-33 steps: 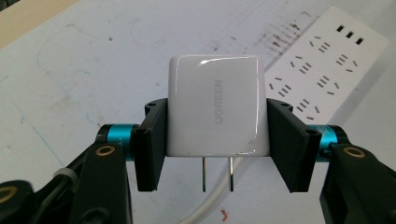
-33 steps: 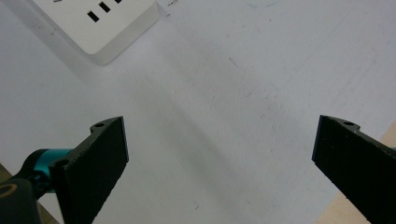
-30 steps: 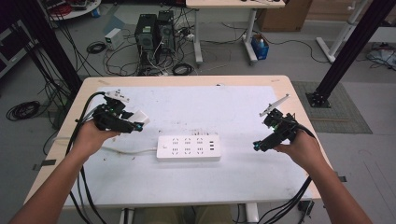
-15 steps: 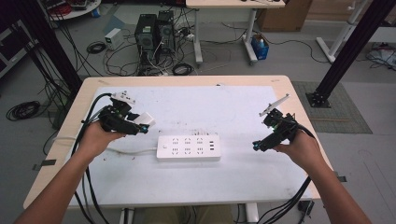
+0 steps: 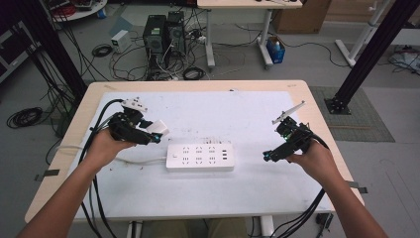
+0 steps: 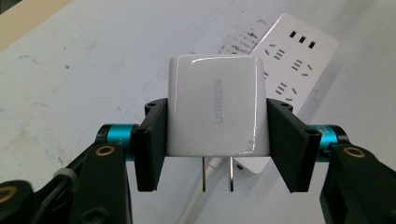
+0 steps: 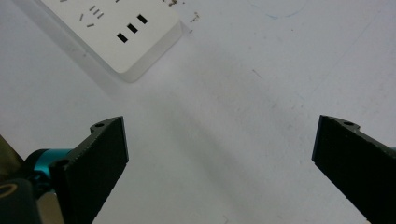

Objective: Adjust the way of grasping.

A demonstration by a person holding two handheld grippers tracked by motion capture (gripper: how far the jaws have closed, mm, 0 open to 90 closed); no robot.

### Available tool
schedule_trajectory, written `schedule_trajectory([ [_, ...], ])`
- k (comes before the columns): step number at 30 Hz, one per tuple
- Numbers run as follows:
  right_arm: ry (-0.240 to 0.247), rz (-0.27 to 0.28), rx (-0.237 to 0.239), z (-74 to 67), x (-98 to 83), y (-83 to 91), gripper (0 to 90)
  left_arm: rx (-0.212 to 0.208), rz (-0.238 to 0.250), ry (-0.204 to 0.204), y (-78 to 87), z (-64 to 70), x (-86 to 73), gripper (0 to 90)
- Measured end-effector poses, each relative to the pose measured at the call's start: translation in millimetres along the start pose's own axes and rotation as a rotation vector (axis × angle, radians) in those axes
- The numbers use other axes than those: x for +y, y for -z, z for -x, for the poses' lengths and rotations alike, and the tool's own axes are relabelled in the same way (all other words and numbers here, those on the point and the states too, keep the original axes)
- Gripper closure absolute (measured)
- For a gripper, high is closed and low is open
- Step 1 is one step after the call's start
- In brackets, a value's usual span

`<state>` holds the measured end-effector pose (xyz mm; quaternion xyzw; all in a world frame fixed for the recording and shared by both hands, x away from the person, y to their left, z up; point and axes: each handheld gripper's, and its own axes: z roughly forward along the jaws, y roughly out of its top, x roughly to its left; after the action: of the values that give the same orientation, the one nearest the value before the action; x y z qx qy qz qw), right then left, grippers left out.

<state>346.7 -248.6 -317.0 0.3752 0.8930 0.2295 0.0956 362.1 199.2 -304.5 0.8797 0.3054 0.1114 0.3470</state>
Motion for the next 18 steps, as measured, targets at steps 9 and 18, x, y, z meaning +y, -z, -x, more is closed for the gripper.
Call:
schedule_trajectory([
  [9,-0.02,0.056,0.041,-7.4,2.2,-0.2,2.9,-0.046,0.031,-0.046,-11.7,5.8,3.6,42.5],
  [18,-0.19,0.124,0.2,-16.0,8.5,2.6,2.9,-0.14,0.087,-0.111,-31.1,17.4,2.9,42.5],
])
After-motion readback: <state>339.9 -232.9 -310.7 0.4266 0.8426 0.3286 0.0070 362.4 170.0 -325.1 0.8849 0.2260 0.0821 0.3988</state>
